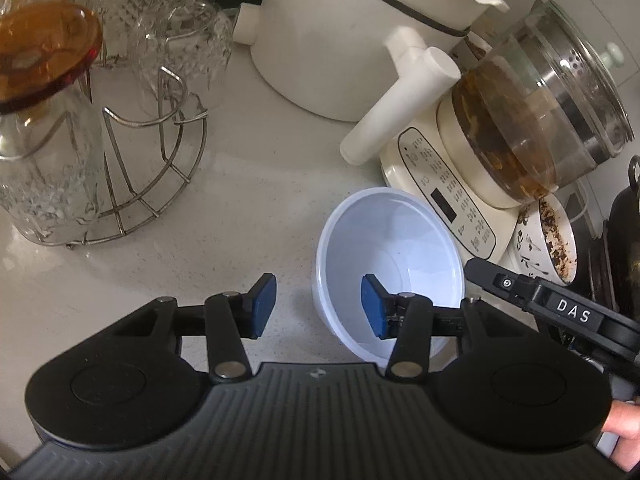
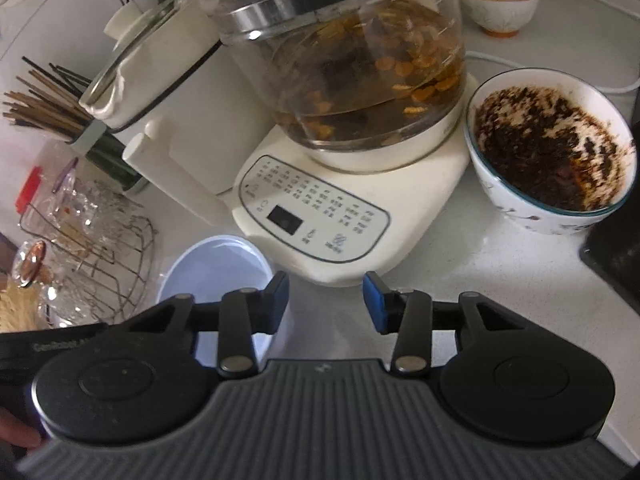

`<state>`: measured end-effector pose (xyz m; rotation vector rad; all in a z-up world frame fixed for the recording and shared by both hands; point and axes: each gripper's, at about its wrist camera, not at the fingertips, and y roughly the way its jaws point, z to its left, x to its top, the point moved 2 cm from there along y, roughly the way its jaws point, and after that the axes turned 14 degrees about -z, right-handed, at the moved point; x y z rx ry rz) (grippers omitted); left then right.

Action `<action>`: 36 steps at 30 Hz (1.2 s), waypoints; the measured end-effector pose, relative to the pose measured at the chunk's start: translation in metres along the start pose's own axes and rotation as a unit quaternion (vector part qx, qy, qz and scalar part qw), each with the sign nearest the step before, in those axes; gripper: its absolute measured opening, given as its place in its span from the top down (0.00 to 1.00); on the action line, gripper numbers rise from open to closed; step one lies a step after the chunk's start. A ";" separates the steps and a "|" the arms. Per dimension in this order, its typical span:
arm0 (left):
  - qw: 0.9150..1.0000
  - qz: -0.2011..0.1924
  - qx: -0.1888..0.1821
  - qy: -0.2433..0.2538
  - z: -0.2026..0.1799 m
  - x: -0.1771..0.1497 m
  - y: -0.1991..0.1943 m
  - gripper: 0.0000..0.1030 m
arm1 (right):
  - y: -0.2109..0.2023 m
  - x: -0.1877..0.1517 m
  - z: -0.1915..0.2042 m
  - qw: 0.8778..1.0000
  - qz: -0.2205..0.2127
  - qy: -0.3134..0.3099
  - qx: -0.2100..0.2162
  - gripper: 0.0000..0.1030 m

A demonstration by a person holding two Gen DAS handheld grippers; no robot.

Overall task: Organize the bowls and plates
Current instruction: 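Move both grippers to the white plastic bowl beside the kettle base, then close both grippers on the rim of the white plastic bowl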

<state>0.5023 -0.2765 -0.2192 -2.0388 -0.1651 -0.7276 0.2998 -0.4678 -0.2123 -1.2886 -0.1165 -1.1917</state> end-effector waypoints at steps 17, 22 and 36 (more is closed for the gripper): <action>1.000 0.019 0.016 0.019 0.004 -0.007 0.008 0.90 | 0.004 -0.010 -0.004 0.998 0.020 0.046 0.030 0.62; 1.000 0.023 0.016 0.010 0.007 -0.013 0.006 0.91 | 0.007 -0.016 -0.001 0.997 0.034 0.051 0.047 0.64; 1.000 0.008 0.022 0.011 0.006 -0.011 -0.001 0.91 | 0.014 -0.018 0.016 0.995 0.043 0.031 0.083 0.93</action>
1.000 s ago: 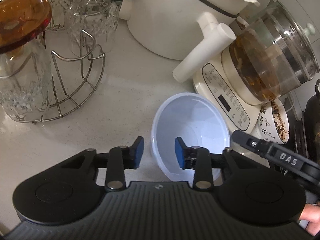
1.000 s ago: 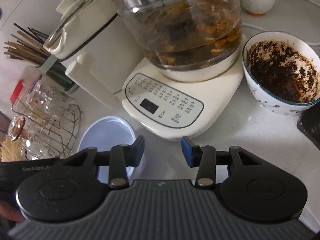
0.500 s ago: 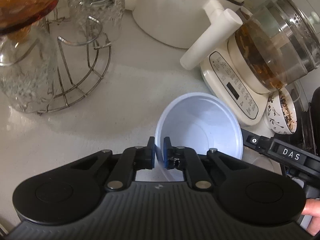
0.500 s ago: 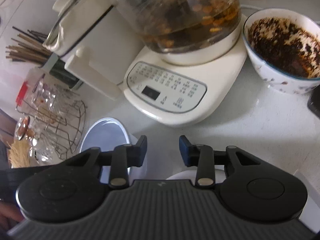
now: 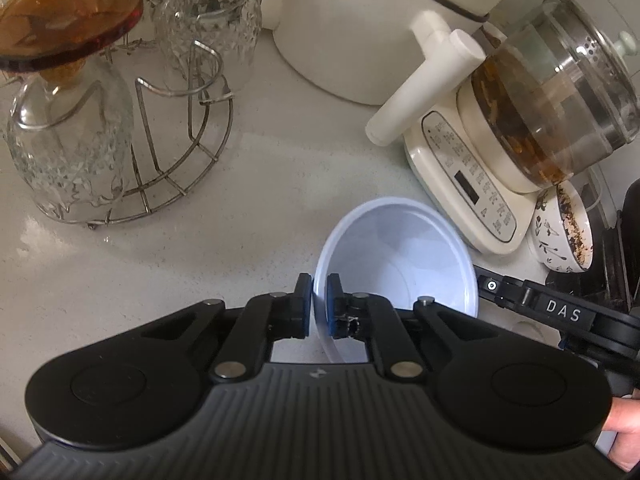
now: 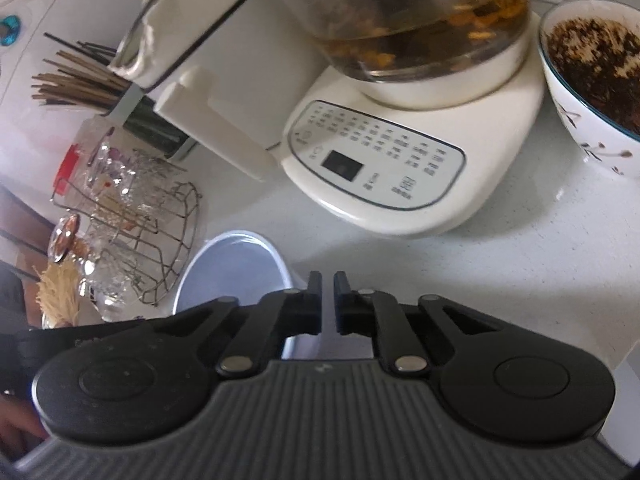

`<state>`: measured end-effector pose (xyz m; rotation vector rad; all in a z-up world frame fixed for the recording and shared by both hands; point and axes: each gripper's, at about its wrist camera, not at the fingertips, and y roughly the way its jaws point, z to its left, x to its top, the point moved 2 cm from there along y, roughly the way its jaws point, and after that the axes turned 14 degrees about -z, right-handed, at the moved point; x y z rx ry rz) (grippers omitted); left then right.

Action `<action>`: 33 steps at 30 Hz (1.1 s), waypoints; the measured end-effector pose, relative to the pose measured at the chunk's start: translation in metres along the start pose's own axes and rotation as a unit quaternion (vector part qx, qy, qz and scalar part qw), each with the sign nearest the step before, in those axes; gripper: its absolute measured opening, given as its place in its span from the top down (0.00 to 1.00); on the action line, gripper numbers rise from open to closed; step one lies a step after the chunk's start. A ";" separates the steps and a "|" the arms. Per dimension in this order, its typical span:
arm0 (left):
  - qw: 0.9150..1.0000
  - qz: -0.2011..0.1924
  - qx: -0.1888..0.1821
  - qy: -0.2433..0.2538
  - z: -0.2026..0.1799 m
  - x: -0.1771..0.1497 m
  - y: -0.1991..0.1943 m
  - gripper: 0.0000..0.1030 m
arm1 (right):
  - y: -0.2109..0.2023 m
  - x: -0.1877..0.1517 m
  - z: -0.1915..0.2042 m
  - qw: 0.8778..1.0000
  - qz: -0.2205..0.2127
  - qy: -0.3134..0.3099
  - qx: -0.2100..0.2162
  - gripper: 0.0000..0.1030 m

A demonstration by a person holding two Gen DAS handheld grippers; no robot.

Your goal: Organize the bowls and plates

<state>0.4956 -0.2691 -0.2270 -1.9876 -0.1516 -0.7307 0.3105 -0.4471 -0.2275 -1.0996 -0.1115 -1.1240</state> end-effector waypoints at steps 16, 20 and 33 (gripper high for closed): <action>0.998 -0.048 -0.028 0.015 -0.011 0.015 -0.051 0.91 | -0.036 0.017 0.017 0.998 -0.049 -0.030 0.022 0.94; 0.998 -0.051 -0.041 0.018 -0.016 0.014 -0.069 0.91 | -0.056 0.017 0.020 0.997 -0.057 -0.036 0.025 0.94; 0.997 -0.027 -0.064 0.040 -0.034 -0.008 -0.092 0.90 | -0.093 0.005 0.023 0.997 -0.041 -0.054 0.027 0.94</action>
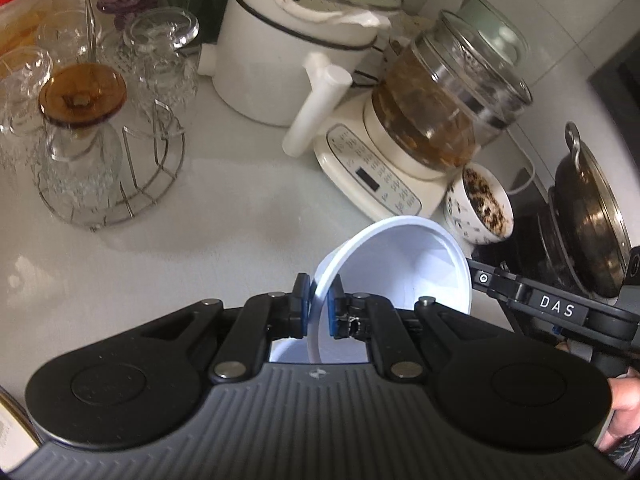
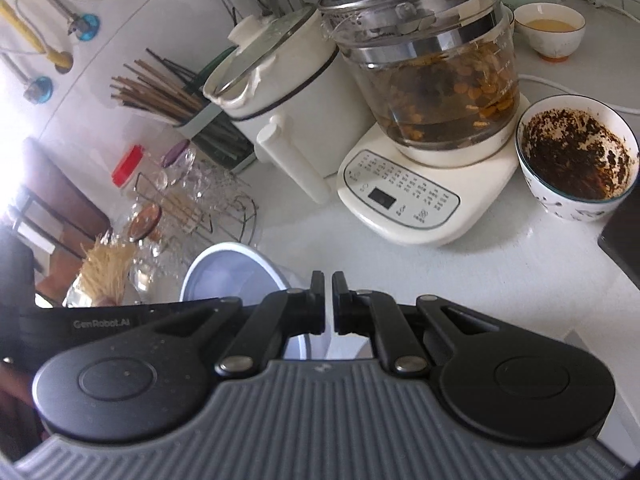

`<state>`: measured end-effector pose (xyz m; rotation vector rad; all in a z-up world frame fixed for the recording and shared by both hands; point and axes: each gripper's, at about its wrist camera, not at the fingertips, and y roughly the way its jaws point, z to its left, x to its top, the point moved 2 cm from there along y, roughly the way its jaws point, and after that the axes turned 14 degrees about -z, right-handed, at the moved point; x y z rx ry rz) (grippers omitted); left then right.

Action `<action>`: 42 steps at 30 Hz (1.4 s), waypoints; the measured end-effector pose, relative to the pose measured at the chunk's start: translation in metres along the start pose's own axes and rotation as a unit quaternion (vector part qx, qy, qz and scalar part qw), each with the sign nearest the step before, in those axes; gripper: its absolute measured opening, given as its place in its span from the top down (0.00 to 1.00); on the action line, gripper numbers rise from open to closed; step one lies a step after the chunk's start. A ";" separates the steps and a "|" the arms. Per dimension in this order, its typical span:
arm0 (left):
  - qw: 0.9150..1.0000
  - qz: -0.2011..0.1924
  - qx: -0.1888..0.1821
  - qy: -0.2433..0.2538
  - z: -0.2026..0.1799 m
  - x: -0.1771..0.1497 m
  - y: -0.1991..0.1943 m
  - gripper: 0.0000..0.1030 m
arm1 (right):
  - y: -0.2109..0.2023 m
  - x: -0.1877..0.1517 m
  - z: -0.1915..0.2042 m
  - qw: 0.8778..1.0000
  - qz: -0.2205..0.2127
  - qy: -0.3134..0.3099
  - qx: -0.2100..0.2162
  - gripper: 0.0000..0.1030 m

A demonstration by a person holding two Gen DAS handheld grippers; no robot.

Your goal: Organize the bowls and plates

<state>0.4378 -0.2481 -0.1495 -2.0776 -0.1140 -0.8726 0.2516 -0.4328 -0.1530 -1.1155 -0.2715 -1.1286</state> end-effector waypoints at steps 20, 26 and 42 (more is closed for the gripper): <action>0.998 0.060 0.013 -0.004 0.017 -0.044 -0.003 0.90 | 0.004 -0.034 0.017 0.997 0.069 -0.044 -0.008 0.91; 0.997 0.064 0.025 -0.017 0.026 -0.048 0.001 0.90 | 0.007 -0.034 0.016 0.997 0.070 -0.037 -0.019 0.90; 0.998 0.063 0.022 -0.013 0.031 -0.044 -0.002 0.56 | -0.016 -0.038 0.012 0.996 0.068 0.003 -0.062 0.90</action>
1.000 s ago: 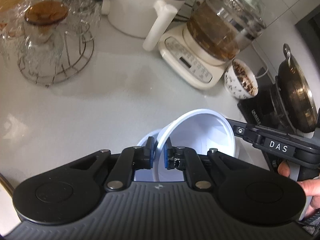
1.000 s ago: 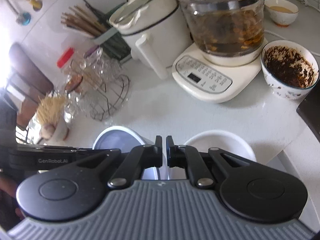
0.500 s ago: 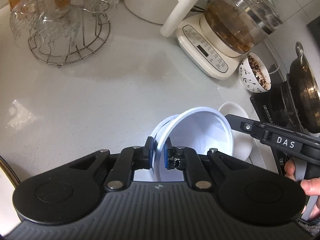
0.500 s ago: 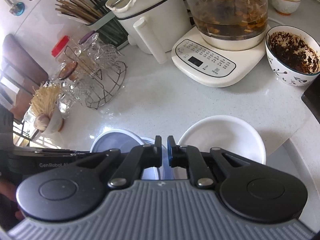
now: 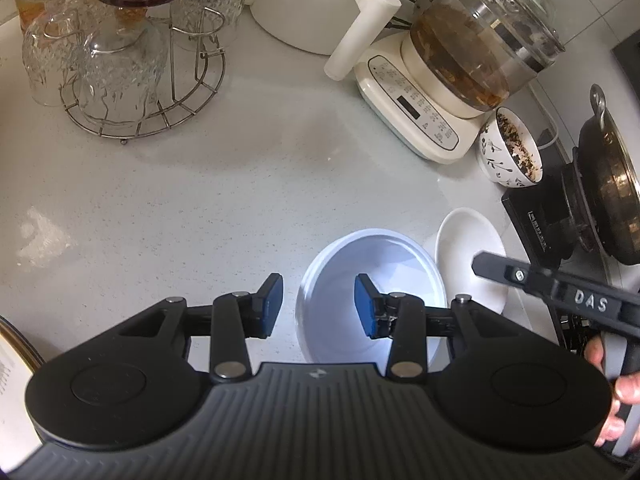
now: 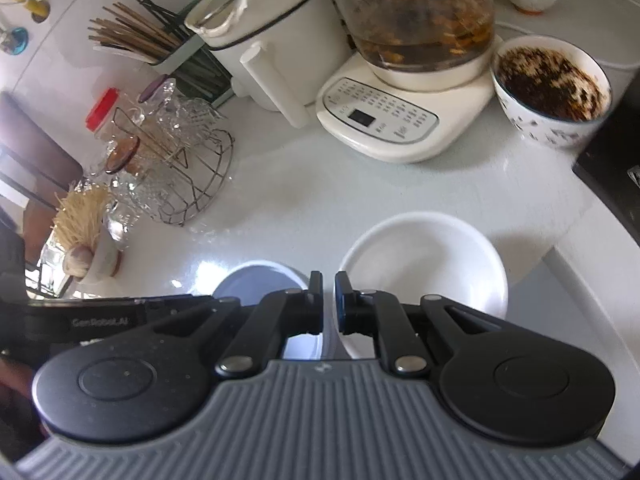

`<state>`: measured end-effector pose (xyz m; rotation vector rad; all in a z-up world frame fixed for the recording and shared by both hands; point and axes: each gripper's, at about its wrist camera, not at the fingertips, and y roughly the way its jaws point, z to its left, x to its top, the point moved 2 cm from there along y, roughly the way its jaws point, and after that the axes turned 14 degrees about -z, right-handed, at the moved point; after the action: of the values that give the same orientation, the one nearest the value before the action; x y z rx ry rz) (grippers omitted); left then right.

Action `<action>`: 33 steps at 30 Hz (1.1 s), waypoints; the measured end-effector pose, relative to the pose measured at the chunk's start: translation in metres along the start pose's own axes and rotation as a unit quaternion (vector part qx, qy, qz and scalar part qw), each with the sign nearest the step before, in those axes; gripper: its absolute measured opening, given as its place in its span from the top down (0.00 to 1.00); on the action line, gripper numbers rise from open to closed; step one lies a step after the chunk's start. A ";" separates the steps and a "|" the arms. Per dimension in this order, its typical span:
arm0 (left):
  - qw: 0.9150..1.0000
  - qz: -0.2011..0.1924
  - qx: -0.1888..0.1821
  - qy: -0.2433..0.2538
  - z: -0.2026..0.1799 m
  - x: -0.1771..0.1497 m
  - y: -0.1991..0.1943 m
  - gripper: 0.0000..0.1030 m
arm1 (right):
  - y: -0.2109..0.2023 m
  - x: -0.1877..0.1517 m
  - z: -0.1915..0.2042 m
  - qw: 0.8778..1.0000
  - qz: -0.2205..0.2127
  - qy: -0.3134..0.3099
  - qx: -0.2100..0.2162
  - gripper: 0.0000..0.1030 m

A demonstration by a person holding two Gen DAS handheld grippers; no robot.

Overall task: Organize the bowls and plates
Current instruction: 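Open both grippers to release the plastic bowl, then close the left gripper on the rim of the stacked plastic bowls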

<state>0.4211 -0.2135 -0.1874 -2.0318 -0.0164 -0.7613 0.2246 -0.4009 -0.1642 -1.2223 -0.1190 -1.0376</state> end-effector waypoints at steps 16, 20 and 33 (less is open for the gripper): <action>0.998 0.027 -0.022 0.043 0.002 -0.001 0.014 0.56 | -0.039 -0.036 0.010 0.998 -0.027 0.042 -0.037 0.43; 0.998 0.028 -0.025 0.047 0.003 -0.001 0.020 0.57 | -0.037 -0.045 0.010 0.997 -0.018 0.062 -0.031 0.43; 0.999 0.018 -0.024 0.036 0.011 -0.006 0.026 0.83 | -0.003 -0.064 0.013 0.996 0.013 0.088 -0.028 0.69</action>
<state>0.4298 -0.2181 -0.2142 -2.0425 0.0811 -0.8185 0.1919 -0.3531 -0.1938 -1.1738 0.0630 -1.1280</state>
